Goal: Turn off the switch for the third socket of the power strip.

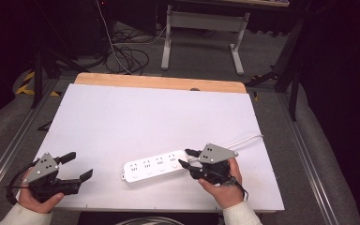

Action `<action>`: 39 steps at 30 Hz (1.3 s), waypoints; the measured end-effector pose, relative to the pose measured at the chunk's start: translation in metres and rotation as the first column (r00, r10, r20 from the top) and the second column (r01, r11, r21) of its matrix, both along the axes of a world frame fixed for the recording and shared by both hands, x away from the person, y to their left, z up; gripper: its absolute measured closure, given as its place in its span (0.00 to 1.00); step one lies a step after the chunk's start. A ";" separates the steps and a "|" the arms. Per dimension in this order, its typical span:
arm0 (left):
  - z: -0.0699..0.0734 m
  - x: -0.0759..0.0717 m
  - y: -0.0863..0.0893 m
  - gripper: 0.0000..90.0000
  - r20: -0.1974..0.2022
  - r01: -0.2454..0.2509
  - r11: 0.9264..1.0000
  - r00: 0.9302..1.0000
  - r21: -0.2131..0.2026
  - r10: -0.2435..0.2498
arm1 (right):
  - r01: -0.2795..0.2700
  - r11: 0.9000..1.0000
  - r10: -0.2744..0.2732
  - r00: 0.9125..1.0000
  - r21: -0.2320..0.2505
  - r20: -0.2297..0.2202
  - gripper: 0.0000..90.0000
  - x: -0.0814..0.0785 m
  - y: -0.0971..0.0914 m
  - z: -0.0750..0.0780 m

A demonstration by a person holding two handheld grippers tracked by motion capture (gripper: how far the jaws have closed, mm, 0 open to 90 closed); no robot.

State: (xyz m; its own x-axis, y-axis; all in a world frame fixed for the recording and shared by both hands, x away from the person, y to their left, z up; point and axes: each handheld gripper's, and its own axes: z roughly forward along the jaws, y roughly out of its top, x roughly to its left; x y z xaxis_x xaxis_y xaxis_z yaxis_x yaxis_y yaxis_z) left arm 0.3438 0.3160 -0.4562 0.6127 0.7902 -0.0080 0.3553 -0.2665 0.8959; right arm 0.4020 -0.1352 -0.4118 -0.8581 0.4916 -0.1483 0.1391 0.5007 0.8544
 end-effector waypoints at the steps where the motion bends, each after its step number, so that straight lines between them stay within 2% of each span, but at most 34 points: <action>1: 0.000 0.000 0.000 0.17 0.000 0.000 1.000 1.000 0.000 0.000 | -0.002 1.000 0.002 1.000 -0.013 0.004 0.72 -0.001 0.003 0.001; 2: 0.000 0.000 0.000 0.17 -0.001 -0.001 1.000 1.000 0.001 0.001 | -0.002 1.000 0.002 1.000 -0.013 0.004 0.72 -0.001 0.003 0.001; 3: 0.000 0.000 0.000 0.17 -0.001 -0.001 1.000 1.000 0.001 0.001 | -0.006 1.000 0.006 0.999 0.010 -0.037 0.76 0.001 0.004 0.001; 4: 0.000 0.000 0.000 0.17 -0.001 -0.001 1.000 1.000 0.002 0.001 | -0.006 1.000 0.006 0.999 0.010 -0.037 0.76 0.001 0.004 0.001; 6: 0.000 0.000 0.000 0.17 0.000 -0.001 1.000 1.000 0.002 0.001 | -0.038 0.999 0.040 0.996 0.027 -0.077 0.84 0.003 0.006 0.000; 10: 0.000 0.000 0.000 0.17 -0.001 -0.001 1.000 1.000 0.004 0.001 | -0.056 0.998 0.057 0.994 0.017 -0.090 0.93 0.005 0.012 0.000; 11: 0.000 0.000 0.000 0.17 -0.001 -0.001 1.000 1.000 0.004 0.001 | -0.061 0.998 0.061 0.994 0.011 -0.094 0.99 0.005 0.016 0.000; 23: 0.000 0.000 0.000 0.17 -0.004 -0.002 1.000 1.000 0.001 0.002 | -0.127 0.992 0.126 0.985 -0.002 -0.119 1.00 0.011 0.044 -0.008; 31: 0.000 0.000 0.000 0.17 -0.003 -0.001 1.000 1.000 0.006 0.001 | -0.154 0.988 0.150 0.976 -0.014 -0.156 1.00 0.015 0.066 -0.021; 39: -0.001 0.001 0.000 0.17 -0.003 0.000 1.000 1.000 0.007 0.000 | -0.175 0.984 0.167 0.971 -0.033 -0.170 1.00 0.016 0.079 -0.029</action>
